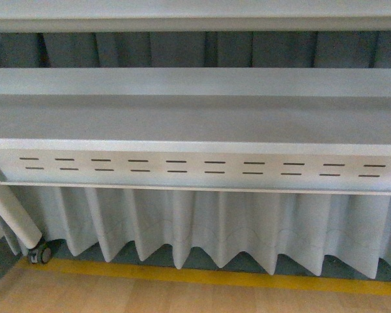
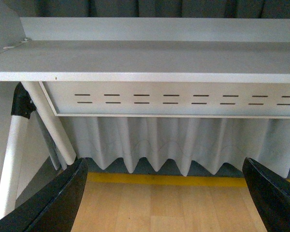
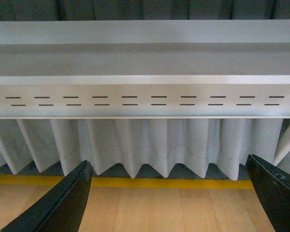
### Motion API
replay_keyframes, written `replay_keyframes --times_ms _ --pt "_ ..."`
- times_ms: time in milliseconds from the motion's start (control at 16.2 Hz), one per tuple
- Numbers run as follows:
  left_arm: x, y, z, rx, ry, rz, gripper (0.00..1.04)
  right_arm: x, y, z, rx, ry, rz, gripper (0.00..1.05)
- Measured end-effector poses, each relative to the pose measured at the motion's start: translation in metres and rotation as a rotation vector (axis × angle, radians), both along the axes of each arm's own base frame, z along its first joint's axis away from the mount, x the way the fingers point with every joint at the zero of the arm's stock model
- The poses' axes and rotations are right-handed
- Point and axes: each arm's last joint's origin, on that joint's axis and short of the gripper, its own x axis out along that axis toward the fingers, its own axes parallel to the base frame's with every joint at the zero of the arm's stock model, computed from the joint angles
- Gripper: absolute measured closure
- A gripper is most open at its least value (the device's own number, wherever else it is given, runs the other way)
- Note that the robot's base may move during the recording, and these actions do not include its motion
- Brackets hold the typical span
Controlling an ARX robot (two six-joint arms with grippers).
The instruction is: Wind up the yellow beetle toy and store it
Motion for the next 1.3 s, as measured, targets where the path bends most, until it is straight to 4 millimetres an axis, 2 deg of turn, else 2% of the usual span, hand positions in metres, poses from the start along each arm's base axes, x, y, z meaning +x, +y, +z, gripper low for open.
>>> replay_keyframes --times_ms 1295 --pt "0.0 0.0 0.0 0.0 0.0 0.0 0.07 0.0 0.0 0.0 0.0 0.0 0.0 0.07"
